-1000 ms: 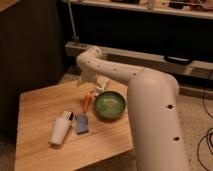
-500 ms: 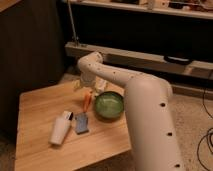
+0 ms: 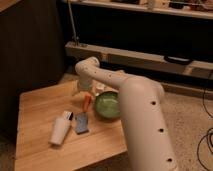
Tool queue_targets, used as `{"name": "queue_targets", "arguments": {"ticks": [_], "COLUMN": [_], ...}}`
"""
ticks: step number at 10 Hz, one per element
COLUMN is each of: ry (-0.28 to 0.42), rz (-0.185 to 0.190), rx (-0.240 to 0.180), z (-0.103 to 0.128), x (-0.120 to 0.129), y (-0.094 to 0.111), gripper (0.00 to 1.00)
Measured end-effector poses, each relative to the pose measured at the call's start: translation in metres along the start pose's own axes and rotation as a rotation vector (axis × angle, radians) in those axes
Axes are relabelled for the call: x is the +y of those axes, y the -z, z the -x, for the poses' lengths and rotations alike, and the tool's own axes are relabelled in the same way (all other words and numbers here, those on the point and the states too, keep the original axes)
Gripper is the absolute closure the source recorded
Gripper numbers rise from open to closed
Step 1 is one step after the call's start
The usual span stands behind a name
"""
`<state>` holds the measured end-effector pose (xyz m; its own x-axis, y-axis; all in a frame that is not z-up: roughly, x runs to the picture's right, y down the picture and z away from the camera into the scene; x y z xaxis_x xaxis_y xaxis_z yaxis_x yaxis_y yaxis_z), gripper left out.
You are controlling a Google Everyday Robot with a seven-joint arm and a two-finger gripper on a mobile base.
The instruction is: Place the pepper on the white sponge
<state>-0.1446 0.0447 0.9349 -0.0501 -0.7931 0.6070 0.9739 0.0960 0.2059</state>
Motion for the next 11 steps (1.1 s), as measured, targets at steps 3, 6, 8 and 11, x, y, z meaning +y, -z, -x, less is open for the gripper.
{"name": "queue_targets", "arguments": {"ticks": [3,6,8,11], "ry": [-0.005,-0.031,-0.046,-0.053], "rz": [-0.005,0.010,0.015,0.021], "rx": [-0.028,-0.032,-0.029,-0.024], "z": [0.006,0.006,0.005,0.005], "x": [-0.001,0.001,0.002,0.003], "y": [-0.011,-0.020,-0.023,-0.025], "gripper": [0.20,0.38,0.60,0.65]}}
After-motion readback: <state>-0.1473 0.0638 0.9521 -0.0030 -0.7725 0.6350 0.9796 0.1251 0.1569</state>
